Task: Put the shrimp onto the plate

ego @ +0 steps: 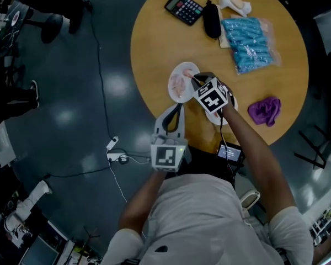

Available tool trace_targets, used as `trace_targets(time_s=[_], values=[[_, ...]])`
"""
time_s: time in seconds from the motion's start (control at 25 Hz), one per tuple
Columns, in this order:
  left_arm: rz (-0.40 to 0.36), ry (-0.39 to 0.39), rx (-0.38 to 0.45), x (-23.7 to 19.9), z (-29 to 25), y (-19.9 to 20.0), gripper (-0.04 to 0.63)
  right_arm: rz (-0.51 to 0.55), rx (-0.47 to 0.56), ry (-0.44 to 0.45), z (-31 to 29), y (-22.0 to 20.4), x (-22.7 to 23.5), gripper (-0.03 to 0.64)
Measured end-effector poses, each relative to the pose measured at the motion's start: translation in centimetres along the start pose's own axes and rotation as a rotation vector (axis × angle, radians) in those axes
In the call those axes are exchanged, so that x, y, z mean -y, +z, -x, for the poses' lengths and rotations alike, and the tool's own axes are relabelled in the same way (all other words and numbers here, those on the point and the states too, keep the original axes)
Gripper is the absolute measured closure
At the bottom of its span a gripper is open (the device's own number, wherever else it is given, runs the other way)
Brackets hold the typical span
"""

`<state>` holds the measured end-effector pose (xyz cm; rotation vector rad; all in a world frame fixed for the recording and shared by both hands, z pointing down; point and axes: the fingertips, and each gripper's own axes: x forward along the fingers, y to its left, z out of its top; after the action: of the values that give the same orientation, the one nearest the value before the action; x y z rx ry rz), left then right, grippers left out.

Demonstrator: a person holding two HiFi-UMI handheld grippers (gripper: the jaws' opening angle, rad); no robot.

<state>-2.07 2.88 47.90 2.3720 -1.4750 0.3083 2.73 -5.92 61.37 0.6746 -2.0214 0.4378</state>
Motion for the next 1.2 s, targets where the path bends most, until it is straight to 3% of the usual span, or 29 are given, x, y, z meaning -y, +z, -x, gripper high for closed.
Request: trace_targets(time_s=[0.2,0.6,1.04,1.2], values=[[0.083,0.024,-0.007,-0.1,0.1,0.2,0.588,0.043,-0.062,0.024,-2.0,0.0,0.0,0.591],[0.103,0.017,-0.009,-1.2,0.4,-0.2,0.588,0.097,-0.177,0.011,-4.3,-1.1,-0.1,0.537],[0.092,-0.004,-0.006,-1.3,0.6,0.1,0.588,0.111,-0.164,-0.028,-4.3,-0.7,-0.2,0.560],[0.080,-0.014,-0.009,-1.2,1.1,0.4,0.588,0.023,-0.108,-0.028,-2.6,-0.2,-0.7,0.560]])
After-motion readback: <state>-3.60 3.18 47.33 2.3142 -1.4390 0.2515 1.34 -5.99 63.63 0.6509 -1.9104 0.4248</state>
